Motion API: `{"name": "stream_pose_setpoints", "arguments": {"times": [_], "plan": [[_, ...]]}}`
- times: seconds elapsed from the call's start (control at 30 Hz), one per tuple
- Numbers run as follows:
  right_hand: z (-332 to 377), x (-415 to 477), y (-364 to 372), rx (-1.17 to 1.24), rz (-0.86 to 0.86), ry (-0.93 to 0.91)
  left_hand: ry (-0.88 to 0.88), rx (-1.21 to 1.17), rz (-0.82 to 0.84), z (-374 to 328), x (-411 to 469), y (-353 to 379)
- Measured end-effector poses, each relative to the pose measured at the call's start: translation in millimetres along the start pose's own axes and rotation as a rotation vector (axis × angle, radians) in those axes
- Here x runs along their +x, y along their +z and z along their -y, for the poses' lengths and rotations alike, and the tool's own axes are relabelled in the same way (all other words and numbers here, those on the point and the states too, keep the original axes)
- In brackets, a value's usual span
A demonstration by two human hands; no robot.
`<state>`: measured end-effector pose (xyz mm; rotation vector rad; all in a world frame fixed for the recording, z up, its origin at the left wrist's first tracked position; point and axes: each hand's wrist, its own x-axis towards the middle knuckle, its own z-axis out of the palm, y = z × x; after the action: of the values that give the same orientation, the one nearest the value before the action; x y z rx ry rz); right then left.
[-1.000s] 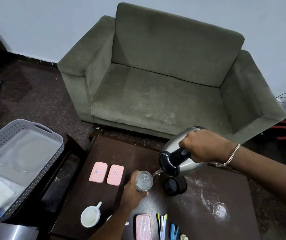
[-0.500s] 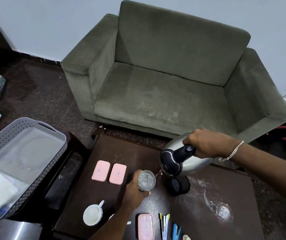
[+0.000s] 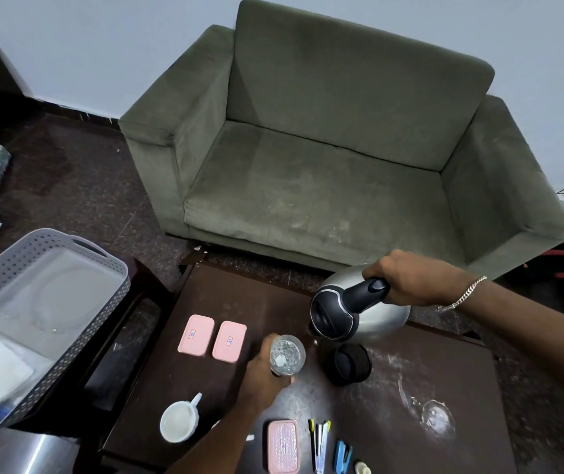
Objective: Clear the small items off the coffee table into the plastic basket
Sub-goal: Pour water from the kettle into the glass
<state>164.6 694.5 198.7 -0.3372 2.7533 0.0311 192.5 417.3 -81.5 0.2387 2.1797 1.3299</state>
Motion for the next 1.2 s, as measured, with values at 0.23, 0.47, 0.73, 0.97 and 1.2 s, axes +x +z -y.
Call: {"name": "stream_pose_setpoints", "arguments": {"times": [0.23, 0.47, 0.73, 0.97, 1.2], "plan": [[-3, -9, -5, 0.098, -0.001, 0.027, 0.003, -0.015, 0.022, 0, -1, -2], [-6, -21, -7, 0.240, -0.076, 0.060, 0.042, -0.016, 0.120, -9, 0, -21], [6, -30, -7, 0.530, -0.142, 0.205, -0.033, -0.141, 0.030, -27, -16, -60], [37, -12, -21, 0.753, -0.198, 0.299, 0.074, -0.244, 0.120, -82, -20, -105], [89, 47, -46, 0.930, -0.227, 0.220, 0.184, -0.230, 0.062, -118, -17, -197]]}}
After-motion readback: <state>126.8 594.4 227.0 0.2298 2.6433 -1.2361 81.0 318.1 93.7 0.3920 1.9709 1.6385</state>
